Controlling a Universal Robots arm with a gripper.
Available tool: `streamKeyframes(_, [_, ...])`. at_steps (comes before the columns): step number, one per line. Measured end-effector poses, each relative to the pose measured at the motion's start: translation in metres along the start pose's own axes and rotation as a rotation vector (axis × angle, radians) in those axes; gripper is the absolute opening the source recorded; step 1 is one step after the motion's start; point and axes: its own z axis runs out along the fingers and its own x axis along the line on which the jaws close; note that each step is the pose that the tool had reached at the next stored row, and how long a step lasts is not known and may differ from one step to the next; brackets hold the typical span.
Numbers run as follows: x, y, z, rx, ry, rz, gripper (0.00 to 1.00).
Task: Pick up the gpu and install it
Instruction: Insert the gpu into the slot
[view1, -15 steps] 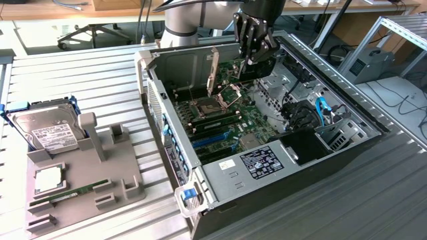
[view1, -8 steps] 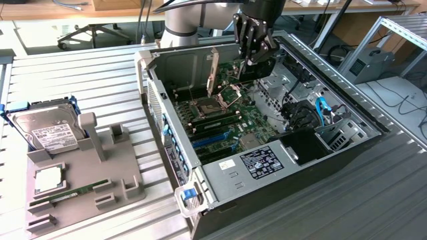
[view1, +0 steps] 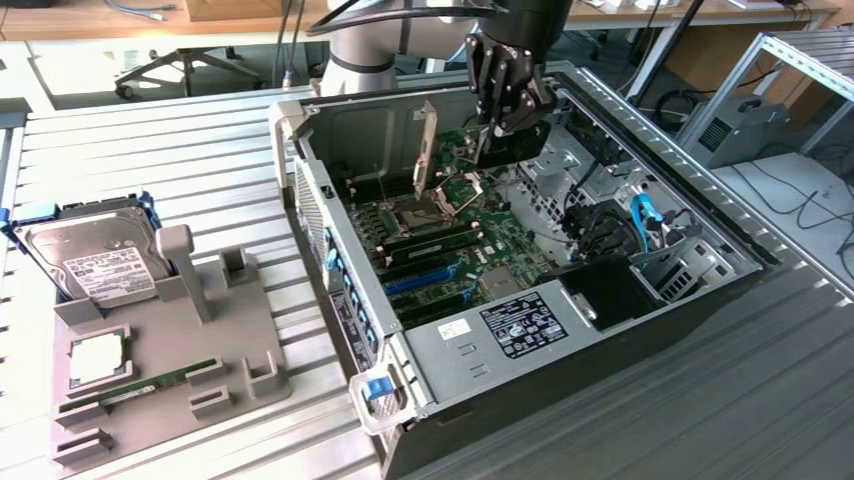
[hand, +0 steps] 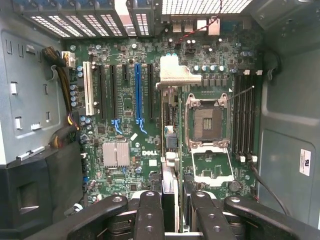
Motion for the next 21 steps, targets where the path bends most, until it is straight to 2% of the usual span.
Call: streamKeyframes(21, [0.0007,0.0004,0.0066,0.0000,0.0000,0.000,0.27])
